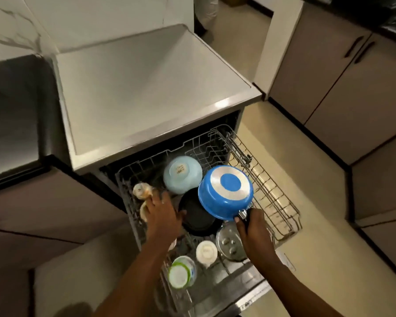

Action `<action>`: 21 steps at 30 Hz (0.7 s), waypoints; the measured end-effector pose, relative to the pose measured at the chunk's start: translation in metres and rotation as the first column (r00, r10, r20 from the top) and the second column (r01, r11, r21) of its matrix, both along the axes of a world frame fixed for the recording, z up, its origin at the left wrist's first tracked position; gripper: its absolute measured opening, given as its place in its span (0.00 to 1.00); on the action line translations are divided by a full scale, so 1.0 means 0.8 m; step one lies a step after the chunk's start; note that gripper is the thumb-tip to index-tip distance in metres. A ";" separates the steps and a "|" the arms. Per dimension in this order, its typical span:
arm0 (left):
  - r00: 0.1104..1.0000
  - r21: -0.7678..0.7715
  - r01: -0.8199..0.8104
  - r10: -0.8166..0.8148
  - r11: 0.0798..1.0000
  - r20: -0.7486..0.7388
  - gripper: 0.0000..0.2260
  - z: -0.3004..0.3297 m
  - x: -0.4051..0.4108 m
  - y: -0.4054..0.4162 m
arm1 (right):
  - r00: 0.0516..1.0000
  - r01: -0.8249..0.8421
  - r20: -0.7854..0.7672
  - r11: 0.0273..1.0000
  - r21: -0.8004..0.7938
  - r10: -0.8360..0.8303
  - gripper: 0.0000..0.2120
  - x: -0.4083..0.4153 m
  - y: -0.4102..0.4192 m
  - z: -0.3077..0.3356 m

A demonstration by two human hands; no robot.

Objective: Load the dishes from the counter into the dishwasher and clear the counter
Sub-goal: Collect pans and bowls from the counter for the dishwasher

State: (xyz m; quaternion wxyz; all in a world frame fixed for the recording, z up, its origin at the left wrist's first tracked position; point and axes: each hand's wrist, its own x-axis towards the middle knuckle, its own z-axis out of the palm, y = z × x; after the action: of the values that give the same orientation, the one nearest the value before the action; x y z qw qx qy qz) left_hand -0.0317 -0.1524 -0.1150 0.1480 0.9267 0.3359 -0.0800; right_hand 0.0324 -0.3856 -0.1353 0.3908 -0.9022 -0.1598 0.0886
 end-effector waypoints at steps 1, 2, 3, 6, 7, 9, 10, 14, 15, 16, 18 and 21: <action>0.998 0.038 -0.053 0.055 0.998 -0.038 0.37 -0.008 0.009 0.008 | 0.999 -0.026 -0.023 1.000 0.006 0.026 0.08 0.021 0.000 -0.012; 0.991 0.074 -0.103 0.109 0.992 -0.074 0.39 -0.016 0.014 0.017 | 0.998 -0.049 -0.039 0.999 0.006 0.049 0.07 0.041 0.001 -0.022; 0.982 0.108 -0.151 0.161 0.983 -0.095 0.41 -0.022 0.013 0.025 | 0.996 -0.071 -0.048 0.997 0.000 0.071 0.07 0.057 0.002 -0.031; 0.954 0.112 -0.258 0.271 0.960 -0.126 0.46 -0.046 0.007 0.035 | 0.989 -0.129 -0.076 0.992 -0.006 0.128 0.06 0.101 0.008 -0.062; 0.950 0.097 -0.274 0.285 0.957 -0.127 0.48 -0.053 0.005 0.034 | 0.986 -0.144 -0.085 0.989 -0.012 0.143 0.06 0.112 0.012 -0.071; 0.956 0.098 -0.255 0.266 0.962 -0.123 0.49 -0.063 0.009 0.027 | 0.983 -0.160 -0.098 0.987 -0.022 0.157 0.06 0.132 0.022 -0.089; 0.966 0.092 -0.224 0.233 0.970 -0.114 0.48 -0.070 0.016 0.019 | 0.984 -0.158 -0.093 0.987 -0.029 0.155 0.08 0.140 0.027 -0.098; 0.991 -0.034 -0.133 0.134 0.990 0.019 0.51 -0.091 0.076 -0.019 | 0.991 -0.133 -0.028 0.985 -0.107 0.131 0.10 0.171 0.047 -0.123; 0.995 -0.052 -0.097 0.098 0.994 0.032 0.52 -0.094 0.095 -0.026 | 0.989 -0.145 -0.008 0.980 -0.133 0.145 0.11 0.177 0.051 -0.129; 0.998 -0.075 -0.063 0.064 0.995 0.020 0.52 -0.097 0.112 -0.032 | 0.986 -0.162 0.004 0.975 -0.154 0.165 0.12 0.183 0.055 -0.135; 1.000 -0.107 -0.016 0.013 0.994 -0.028 0.51 -0.102 0.142 -0.036 | 0.985 -0.171 -0.025 0.973 -0.156 0.169 0.13 0.195 0.064 -0.145; 0.993 -0.107 0.029 -0.041 0.994 -0.112 0.53 -0.109 0.171 -0.028 | 0.985 -0.169 -0.041 0.980 -0.103 0.166 0.13 0.212 0.080 -0.155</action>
State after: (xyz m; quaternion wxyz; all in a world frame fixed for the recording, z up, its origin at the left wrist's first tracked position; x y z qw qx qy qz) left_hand 0.1052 -0.1747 -0.2019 0.1758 0.9173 0.3228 -0.1529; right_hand 0.2018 -0.3214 -0.2592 0.3360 -0.9034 -0.2240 0.1439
